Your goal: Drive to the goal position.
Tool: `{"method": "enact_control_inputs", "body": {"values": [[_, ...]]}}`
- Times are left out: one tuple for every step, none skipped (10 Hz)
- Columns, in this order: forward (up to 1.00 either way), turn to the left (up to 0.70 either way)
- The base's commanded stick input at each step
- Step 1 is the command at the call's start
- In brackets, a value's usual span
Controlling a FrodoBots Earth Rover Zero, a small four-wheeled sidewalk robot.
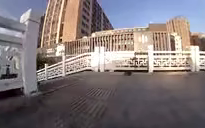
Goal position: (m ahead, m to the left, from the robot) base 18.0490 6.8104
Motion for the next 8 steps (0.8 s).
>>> {"method": "enact_control_inputs", "body": {"values": [[0.45,0.00],[0.45,0.00],[0.45,0.00],[0.45,0.00],[0.45,0.00],[0.45,0.00],[0.45,0.00],[0.45,0.00]]}}
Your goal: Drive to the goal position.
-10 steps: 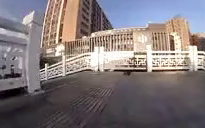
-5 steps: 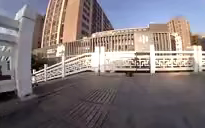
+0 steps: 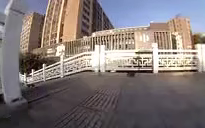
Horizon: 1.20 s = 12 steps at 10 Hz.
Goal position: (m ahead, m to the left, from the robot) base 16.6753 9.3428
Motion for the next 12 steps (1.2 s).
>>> {"method": "enact_control_inputs", "body": {"values": [[0.45,0.00],[0.45,0.00],[0.45,0.00],[0.45,0.00],[0.45,0.00],[0.45,0.00],[0.45,0.00],[0.45,0.00],[0.45,0.00],[0.45,0.00],[0.45,0.01],[0.45,0.03]]}}
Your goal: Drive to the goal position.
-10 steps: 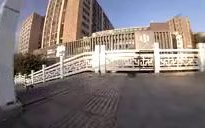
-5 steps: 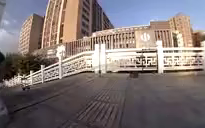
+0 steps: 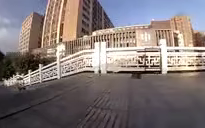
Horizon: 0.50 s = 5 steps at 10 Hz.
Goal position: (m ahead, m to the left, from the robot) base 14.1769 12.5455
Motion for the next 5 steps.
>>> {"method": "enact_control_inputs", "body": {"values": [[0.45,0.02],[0.45,0.05],[0.45,0.07],[0.45,0.10],[0.45,0.27]]}}
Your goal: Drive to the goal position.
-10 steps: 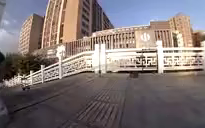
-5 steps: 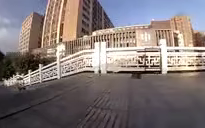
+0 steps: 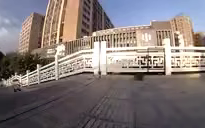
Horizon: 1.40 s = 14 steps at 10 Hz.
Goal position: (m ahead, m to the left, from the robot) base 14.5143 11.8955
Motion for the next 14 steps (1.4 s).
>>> {"method": "enact_control_inputs", "body": {"values": [[0.45,0.27],[0.45,0.27],[0.45,0.27],[0.45,0.27],[0.45,0.27],[0.45,0.27],[0.45,0.26],[0.45,0.18],[0.45,0.11],[0.45,0.21],[0.45,0.26],[0.45,0.27],[0.45,0.27],[0.45,0.27]]}}
